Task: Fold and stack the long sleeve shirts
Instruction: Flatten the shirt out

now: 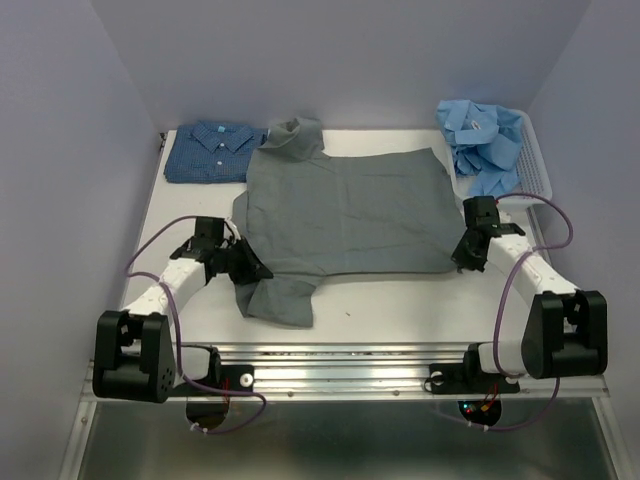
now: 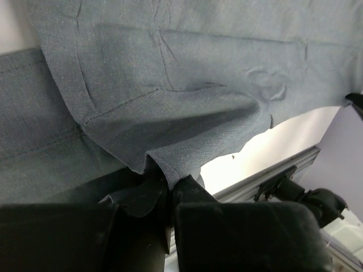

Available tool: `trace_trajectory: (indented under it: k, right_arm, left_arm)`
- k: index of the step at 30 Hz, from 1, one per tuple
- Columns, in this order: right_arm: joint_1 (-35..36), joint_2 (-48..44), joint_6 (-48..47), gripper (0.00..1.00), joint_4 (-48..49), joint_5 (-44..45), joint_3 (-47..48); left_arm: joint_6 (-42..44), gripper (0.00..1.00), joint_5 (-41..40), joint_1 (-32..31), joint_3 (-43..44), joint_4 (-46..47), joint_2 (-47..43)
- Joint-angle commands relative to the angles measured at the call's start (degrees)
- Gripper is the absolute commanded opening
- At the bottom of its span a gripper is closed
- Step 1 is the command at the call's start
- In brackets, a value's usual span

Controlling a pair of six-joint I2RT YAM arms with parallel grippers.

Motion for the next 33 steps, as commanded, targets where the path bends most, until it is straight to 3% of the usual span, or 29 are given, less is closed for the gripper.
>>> trace_trajectory:
  k: [1, 3, 5, 6, 7, 8, 10, 11, 12, 13, 18, 22, 25, 27, 29, 31, 33]
  right_arm:
    - [-1.4, -0.1, 1.8, 0.01, -3.5, 3.7, 0.2]
    - [-1.4, 0.7, 1.8, 0.01, -3.5, 2.6, -0.2]
    - [-1.4, 0.6, 0.5, 0.14, -2.9, 1.8, -0.3]
    - [-1.4, 0.3, -0.2, 0.28, -2.5, 1.6, -0.1]
    - [-1.4, 0.0, -1.6, 0.38, -2.1, 1.4, 0.2]
    - [-1.4, -1.1, -2.6, 0.41, -1.1, 0.9, 0.6]
    - [-1.4, -2.8, -6.0, 0.58, 0.5, -1.7, 2.2]
    - [-1.4, -3.9, -7.1, 0.68, 1.2, -3.2, 2.7]
    - [-1.4, -6.3, -9.3, 0.89, 2.2, -4.7, 2.9]
    - [-1.4, -7.3, -10.4, 1.0, 3.1, -6.5, 3.2]
    - [1.6, -9.8, -12.8, 1.0, 11.7, -15.0, 3.6]
    - [5.9, -7.7, -14.0, 1.0, 20.0, -18.5, 3.5]
    - [12.2, -4.4, -19.2, 1.0, 24.1, -18.8, 5.8]
    - [19.6, -2.3, -24.3, 1.0, 26.7, -20.0, 6.9]
    - [30.0, -0.2, -37.0, 1.0, 26.7, -23.6, 7.9]
    - [35.7, 2.1, -43.9, 1.0, 25.2, -26.1, 10.0]
    - [42.5, 7.0, -45.7, 1.0, 22.2, -33.4, 12.4]
  left_arm:
    - [1.8, 0.15, -1.2, -2.4, 2.0, -7.6, 0.5]
    - [2.6, 0.16, -2.7, -2.8, 2.6, -10.1, 1.6]
    - [3.7, 0.19, -3.5, -2.9, 3.3, -13.3, 1.9]
    - [4.0, 0.25, -7.1, -2.9, 4.0, -16.1, 1.7]
    - [4.3, 0.34, -9.7, -2.9, 6.3, -17.4, 1.0]
    - [4.8, 0.6, -12.7, -2.9, 7.6, -18.5, 0.5]
    - [4.9, 0.91, -13.3, -2.9, 10.7, -20.1, -1.6]
    - [4.3, 0.99, -13.3, -2.9, 11.5, -20.3, -2.4]
    - [3.7, 0.99, -14.1, -2.9, 12.6, -20.7, -3.7]
    - [2.7, 0.99, -15.6, -2.9, 13.1, -21.2, -4.4]
    - [-4.0, 0.99, -31.3, -2.5, 14.8, -28.5, -5.9]
    - [-4.2, 0.99, -23.1, -3.2, 7.9, -25.1, -10.8]
    - [-9.1, 0.99, -20.1, -8.1, 5.0, -22.7, -15.0]
    - [-11.3, 0.99, -21.0, -9.4, 3.9, -23.5, -15.9]
    - [-13.8, 0.99, -24.4, -9.4, 3.8, -25.5, -15.6]
    - [-16.2, 0.99, -27.6, -9.4, 6.6, -28.2, -14.8]
    - [-19.2, 0.99, -31.3, -9.2, 8.5, -29.3, -14.6]
